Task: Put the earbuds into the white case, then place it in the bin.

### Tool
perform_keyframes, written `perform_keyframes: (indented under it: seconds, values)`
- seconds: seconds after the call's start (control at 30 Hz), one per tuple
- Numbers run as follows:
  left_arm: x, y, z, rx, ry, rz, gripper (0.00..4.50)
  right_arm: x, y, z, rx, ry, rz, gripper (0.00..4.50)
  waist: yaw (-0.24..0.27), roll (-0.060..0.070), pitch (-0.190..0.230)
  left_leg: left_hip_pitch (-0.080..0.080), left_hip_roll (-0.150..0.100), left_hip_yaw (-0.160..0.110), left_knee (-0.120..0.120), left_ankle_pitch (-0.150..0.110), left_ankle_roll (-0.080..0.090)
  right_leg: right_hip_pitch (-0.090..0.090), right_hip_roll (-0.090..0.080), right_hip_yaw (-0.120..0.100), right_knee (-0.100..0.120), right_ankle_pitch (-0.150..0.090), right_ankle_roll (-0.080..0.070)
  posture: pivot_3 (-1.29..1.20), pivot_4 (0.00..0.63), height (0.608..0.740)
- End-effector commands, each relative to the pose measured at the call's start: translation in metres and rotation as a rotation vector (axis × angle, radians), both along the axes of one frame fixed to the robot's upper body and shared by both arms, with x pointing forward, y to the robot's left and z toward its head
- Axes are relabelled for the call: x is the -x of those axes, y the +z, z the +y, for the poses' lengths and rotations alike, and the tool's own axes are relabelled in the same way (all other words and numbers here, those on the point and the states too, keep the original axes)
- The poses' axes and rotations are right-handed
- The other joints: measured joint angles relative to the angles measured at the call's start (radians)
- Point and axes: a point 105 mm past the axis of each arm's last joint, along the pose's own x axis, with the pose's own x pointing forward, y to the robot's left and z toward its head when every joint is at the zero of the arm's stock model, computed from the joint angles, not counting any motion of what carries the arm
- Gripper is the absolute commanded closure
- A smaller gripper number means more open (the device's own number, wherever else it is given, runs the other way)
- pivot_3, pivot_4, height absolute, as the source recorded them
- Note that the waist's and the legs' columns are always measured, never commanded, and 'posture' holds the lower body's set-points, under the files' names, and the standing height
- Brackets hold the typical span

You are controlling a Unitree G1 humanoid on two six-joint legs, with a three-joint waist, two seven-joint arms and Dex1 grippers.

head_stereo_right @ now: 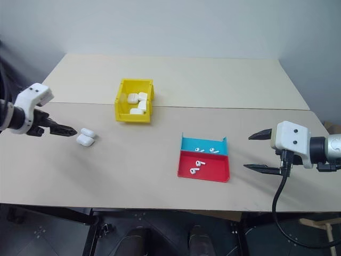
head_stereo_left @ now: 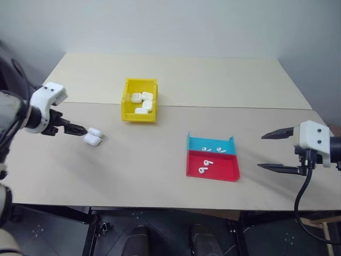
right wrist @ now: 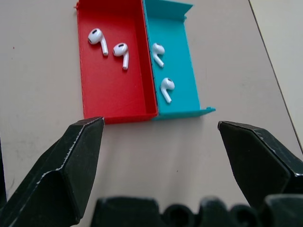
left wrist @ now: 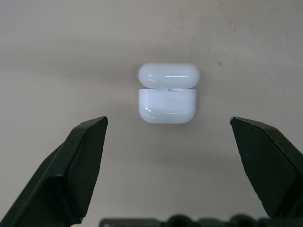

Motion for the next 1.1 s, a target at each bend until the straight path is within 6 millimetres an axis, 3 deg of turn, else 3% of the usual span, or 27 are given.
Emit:
perform_keyframes:
  seconds: [0.03,0.4,1.1]
  values:
    - [-0.003,0.003,0.005,-0.018,0.002,0.031,0.00,0.000,0.008,-0.001,0.011,-0.012,-0.025,0.04,-0.001,0.000,0.000,0.000,0.000,0.000,0.000,0.000,0.000,-0.001,0.000,0.000,0.000,0.000,0.000,0.00,0.150,0.740]
    - [-0.024,-0.025,0.000,-0.137,-0.082,0.111,0.00,0.001,0.002,0.003,0.005,-0.040,-0.021,0.04,0.006,0.000,0.000,-0.001,0.000,0.000,0.000,0.000,0.000,-0.001,0.000,0.000,0.001,0.000,0.000,0.00,0.150,0.740]
    - [-0.040,-0.041,-0.012,-0.172,-0.073,0.138,0.00,0.005,-0.006,-0.001,0.027,-0.097,-0.046,0.04,0.005,-0.002,0.001,-0.002,-0.001,-0.001,0.002,0.000,0.000,-0.001,0.000,0.000,0.001,0.000,0.001,0.00,0.150,0.740]
